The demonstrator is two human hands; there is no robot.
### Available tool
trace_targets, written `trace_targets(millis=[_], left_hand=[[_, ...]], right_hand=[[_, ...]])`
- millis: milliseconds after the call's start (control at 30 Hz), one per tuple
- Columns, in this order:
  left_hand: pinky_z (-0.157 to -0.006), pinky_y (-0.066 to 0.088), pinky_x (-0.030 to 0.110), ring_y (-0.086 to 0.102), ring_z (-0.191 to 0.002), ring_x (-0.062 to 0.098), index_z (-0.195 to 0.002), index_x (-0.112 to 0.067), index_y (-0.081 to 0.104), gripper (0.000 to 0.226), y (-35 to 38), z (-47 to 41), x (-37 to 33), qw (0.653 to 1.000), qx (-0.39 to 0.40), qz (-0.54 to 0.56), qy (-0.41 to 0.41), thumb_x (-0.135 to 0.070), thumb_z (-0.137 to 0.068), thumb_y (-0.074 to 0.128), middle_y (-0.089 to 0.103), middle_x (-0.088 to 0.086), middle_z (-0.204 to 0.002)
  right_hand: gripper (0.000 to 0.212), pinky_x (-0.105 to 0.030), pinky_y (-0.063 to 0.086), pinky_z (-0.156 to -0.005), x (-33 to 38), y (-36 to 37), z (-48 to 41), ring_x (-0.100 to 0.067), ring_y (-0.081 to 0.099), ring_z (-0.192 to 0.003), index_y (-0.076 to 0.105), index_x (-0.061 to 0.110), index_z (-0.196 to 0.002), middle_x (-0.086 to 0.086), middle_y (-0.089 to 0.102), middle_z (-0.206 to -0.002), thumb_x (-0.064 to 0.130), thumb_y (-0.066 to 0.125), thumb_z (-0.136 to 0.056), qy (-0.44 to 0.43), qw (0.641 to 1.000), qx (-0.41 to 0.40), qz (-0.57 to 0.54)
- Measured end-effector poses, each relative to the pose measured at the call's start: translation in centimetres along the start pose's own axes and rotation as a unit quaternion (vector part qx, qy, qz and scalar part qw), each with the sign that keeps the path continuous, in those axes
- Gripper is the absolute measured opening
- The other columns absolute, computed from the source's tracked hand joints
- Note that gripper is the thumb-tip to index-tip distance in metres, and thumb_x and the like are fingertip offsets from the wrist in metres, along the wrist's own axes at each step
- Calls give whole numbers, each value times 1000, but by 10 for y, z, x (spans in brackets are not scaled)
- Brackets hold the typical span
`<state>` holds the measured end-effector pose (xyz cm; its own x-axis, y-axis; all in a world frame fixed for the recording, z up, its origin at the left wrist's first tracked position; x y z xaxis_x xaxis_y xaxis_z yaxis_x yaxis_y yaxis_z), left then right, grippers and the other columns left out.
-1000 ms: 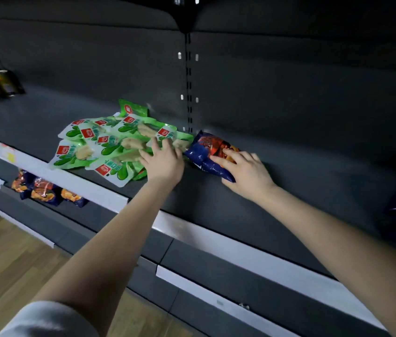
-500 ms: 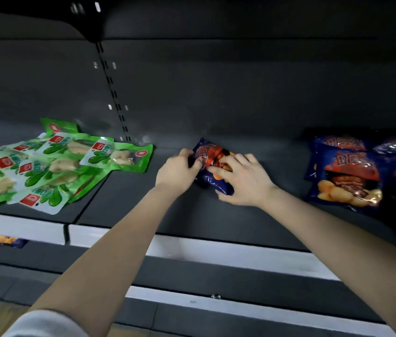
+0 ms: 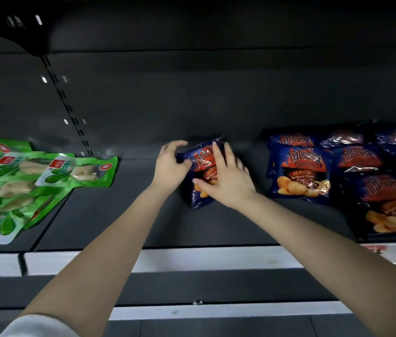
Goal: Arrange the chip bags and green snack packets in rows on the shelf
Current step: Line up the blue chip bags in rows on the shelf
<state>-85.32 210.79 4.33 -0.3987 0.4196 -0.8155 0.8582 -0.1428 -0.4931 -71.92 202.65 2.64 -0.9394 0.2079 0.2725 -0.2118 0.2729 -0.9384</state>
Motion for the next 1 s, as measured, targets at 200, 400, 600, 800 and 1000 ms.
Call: trace_targets(millis=[200,400,600,800,1000], left_hand=[[-86,43,22,47,-107,10,-131,-17,43,46,4,5,8,996,-1,75,-54,4,-91,43,47,3,-131],[-97,43,34,52,-115,29,-132,-17,40,50,11,13,21,996,-12,47,-70,6,-89,34,51,8,-131],[-72,43,17,55,-92,12,-136,-21,31,48,26,26,19,985,-28,113,-126,-1,-93,33,54,2,-115],[-67,38,11,55,-86,8,-133,-23,32,47,26,30,9,985,-33,142,-92,-1,-92,33,57,-4,-107],[-79,46,15,58,-91,-2,-132,-18,33,37,39,21,-19,972,-80,217,-33,-3,-97,31,54,-4,-111]], right_hand=[[110,-52,24,-111,22,26,2,-43,13,-139,-11,31,-150,-8,-12,-158,75,54,-72,13,1000,17,13],[105,-58,22,-110,20,34,1,-51,4,-140,-14,41,-147,-3,-24,-157,74,53,-73,20,999,49,7],[95,-50,30,-102,20,37,6,-42,29,-127,-6,43,-148,-4,-13,-158,66,53,-77,20,1000,-5,0],[90,-47,33,-100,14,29,12,-36,32,-124,4,40,-149,-2,-6,-158,44,61,-78,17,997,-61,-49],[88,-53,35,-98,-1,1,21,-40,35,-124,8,38,-146,-9,4,-159,42,61,-77,13,983,-182,-2]])
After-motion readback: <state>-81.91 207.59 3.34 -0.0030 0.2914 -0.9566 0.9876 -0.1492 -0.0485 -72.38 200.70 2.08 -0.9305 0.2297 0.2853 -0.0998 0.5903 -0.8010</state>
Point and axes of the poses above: each hand's wrist, its own z-axis away from the middle knuckle, its own y-axis out of the palm, x = y × z, the point moved 1 cm from there along -z, towards the middle knuckle
